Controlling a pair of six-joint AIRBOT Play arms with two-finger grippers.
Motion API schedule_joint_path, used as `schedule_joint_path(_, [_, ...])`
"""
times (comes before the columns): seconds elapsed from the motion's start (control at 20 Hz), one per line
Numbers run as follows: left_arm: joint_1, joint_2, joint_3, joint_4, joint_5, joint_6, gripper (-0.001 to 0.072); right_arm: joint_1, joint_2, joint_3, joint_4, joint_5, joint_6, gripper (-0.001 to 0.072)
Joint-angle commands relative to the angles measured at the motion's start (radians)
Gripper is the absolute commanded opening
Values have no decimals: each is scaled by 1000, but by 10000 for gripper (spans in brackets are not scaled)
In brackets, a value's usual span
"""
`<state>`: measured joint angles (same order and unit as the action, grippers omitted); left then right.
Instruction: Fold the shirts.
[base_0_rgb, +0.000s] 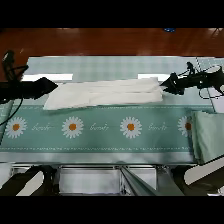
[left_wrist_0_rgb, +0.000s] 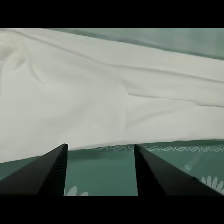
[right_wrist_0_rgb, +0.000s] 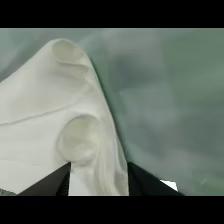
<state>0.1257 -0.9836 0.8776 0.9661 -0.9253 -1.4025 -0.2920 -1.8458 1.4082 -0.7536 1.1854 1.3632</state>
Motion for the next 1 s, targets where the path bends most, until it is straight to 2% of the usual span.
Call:
schedule_joint_path(0.0, [-47,-3,-23,2,1,-5,510,48,-53,-1,61,-11,-6,417])
schedule_joint_path(0.2, [-46,-18,-23,-9,2,-5,510,134,-61,6,93,-29,-35,405])
schedule_joint_path(0.25, [-46,-23,-23,-8,2,-5,510,151,-61,9,95,-36,-34,354])
schedule_joint_path(0.35, [-46,-34,-23,-9,2,-5,509,172,-58,32,95,-18,-51,48])
schedule_joint_path(0.45, [-46,-36,-23,-9,1,-5,506,168,-31,56,80,39,-59,43])
schedule_joint_path(0.5, [-46,-36,-22,-9,-1,-5,436,159,2,56,44,62,-58,43])
schedule_joint_path(0.6, [-47,-36,-21,-21,-2,-2,8,149,106,40,-107,103,-28,42])
schedule_joint_path(0.75, [-90,-64,-18,-167,-9,84,14,143,358,-84,-276,121,-34,42])
schedule_joint_path(0.8, [-132,-85,-18,-202,14,108,14,143,451,-142,-296,114,-35,42])
schedule_joint_path(0.95, [-316,-229,42,-208,105,108,13,143,712,-315,-303,109,-32,42])
